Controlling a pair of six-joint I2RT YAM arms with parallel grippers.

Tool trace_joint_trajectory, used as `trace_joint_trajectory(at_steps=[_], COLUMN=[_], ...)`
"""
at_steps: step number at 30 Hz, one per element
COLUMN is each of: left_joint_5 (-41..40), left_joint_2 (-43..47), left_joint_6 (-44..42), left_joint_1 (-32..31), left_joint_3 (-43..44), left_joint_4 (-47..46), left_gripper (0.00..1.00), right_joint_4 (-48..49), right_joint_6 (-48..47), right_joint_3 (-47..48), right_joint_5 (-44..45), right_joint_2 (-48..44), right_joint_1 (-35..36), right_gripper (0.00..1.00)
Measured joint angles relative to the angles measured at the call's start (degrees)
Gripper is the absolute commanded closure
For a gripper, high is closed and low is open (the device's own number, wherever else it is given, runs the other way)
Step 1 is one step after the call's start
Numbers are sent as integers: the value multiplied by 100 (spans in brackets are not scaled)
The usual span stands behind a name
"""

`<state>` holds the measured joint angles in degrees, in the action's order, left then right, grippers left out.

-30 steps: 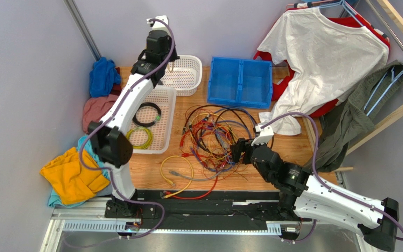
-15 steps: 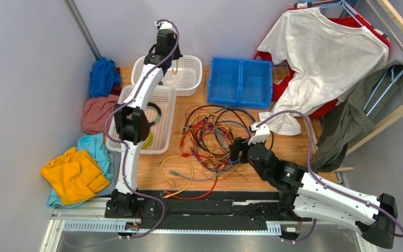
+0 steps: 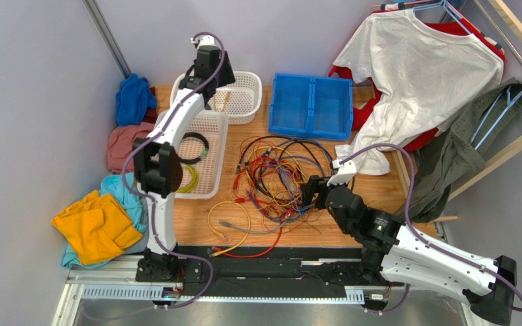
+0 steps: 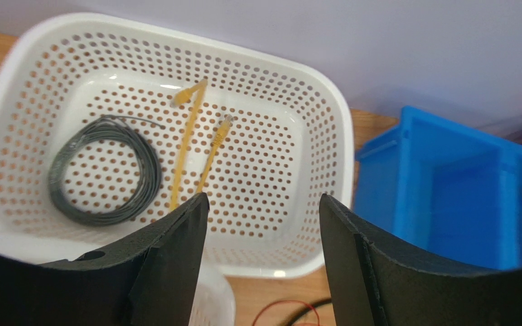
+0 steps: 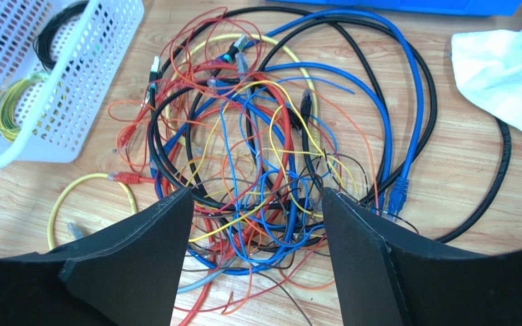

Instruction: Untangle the cables

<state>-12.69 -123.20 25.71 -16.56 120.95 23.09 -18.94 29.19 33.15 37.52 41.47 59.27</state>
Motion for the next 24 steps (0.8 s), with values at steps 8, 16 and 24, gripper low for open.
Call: trace_joint_trajectory(at_steps=[8,16,24], left_joint_5=[-503,-481,-1040], left_joint_2=[2920,4745,5464], left_joint_6=[-313,20,643], left_joint_1=[-743,-1182,-3626], left_joint_3=[-1370,-4083,-5960], left_joint_4=[-444,-741,343], left_gripper=[18,27,27], right_joint_4=[39,31,-13], right_joint_6=[83,251,260], right_joint_3=[-2,-31,-188], right_joint_5=[28,-205,-249], right_joint_2=[-96,-243,-726], right_joint_1=[-9,-9,-9], right_gripper=[27,28,30])
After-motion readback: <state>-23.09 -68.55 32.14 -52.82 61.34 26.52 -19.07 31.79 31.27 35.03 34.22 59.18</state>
